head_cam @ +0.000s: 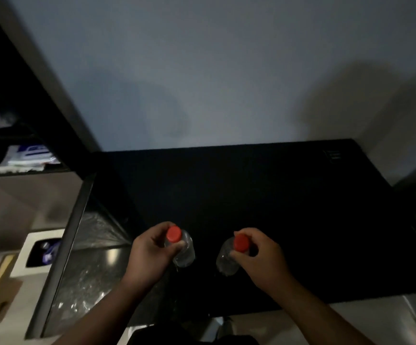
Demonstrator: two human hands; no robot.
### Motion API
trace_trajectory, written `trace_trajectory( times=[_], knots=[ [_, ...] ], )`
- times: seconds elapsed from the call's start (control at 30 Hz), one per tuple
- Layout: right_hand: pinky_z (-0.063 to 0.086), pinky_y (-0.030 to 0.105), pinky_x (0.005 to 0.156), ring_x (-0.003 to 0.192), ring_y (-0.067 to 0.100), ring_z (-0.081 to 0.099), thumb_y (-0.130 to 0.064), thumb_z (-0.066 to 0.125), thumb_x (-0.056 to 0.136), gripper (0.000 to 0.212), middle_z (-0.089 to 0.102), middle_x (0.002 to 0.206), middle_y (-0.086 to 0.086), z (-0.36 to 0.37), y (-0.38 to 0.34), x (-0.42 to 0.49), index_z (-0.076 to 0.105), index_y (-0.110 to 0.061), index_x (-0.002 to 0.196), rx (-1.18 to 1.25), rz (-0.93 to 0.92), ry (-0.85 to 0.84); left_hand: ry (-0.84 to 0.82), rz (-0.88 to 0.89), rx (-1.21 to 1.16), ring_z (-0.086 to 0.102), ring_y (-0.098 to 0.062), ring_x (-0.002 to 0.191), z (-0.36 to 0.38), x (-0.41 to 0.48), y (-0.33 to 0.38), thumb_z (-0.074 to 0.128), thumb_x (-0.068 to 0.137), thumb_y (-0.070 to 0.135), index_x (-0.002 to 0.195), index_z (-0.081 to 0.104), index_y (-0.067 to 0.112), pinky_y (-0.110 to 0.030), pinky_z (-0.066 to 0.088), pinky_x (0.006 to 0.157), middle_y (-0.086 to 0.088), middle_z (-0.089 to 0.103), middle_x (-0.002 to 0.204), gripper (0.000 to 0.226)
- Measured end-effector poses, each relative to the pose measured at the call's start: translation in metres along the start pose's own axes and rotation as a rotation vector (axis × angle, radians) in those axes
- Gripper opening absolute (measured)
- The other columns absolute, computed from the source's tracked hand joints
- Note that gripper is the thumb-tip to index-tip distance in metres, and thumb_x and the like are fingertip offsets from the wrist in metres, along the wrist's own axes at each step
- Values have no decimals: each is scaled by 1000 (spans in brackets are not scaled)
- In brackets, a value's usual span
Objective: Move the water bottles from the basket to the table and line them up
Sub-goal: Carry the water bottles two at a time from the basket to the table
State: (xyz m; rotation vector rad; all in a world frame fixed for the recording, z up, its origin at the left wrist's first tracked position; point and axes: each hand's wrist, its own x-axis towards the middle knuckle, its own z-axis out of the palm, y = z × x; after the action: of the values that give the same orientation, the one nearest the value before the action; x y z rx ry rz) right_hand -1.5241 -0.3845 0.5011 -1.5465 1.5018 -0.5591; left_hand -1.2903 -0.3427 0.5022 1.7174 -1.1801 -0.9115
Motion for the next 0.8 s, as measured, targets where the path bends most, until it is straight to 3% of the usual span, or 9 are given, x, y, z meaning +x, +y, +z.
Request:
trace_trajectory(
  times=[0.13,0.27,0.33,0.47,0.53,0.6,0.8],
  knots=[
    [43,2,81,91,-22,53,-11,80,71,61,55,100,-28,0,15,15,48,-45,110,-5,28,-210,26,-32,25,67,-5,86,6,2,-11,82,69,5,98,64,26,-20,53,77,6,70,93,39],
    [42,-2,73,87,-23,55,-12,85,64,70,59,98,-23,10,33,25,42,-51,103,-34,73,-298,-7,-129,98,64,-1,97,14,9,-33,87,60,10,106,56,47,-19,50,84,13,68,102,66],
    [46,4,75,88,-17,60,-16,87,59,66,65,94,-17,16,41,31,47,-51,98,-51,83,-261,-29,-175,83,66,1,92,21,12,-44,88,57,4,101,58,49,-17,51,78,20,68,102,70],
    [55,22,82,84,-3,68,-20,89,54,59,71,91,-12,18,41,51,57,-44,97,-28,133,-228,-9,-185,53,63,14,83,26,24,-42,87,58,-3,95,58,35,-4,46,69,39,64,92,61],
    [53,19,77,79,-4,66,-15,89,57,56,69,86,-15,17,32,71,56,-42,93,-31,127,-211,-7,-198,9,68,1,89,25,43,-41,89,60,8,103,63,29,-14,53,77,20,71,98,54],
    [51,19,75,78,-7,62,-14,89,58,57,65,85,-18,18,21,96,55,-39,96,-38,99,-176,-11,-208,-17,70,-12,95,22,69,-42,88,61,16,112,62,23,-36,57,87,2,72,105,57],
    [50,25,84,93,7,63,-15,88,61,64,64,99,-13,24,-10,169,54,-31,114,-31,55,-109,29,-225,12,65,-15,103,24,165,-38,88,58,23,115,56,30,-46,53,94,5,67,111,66]
  ],
)
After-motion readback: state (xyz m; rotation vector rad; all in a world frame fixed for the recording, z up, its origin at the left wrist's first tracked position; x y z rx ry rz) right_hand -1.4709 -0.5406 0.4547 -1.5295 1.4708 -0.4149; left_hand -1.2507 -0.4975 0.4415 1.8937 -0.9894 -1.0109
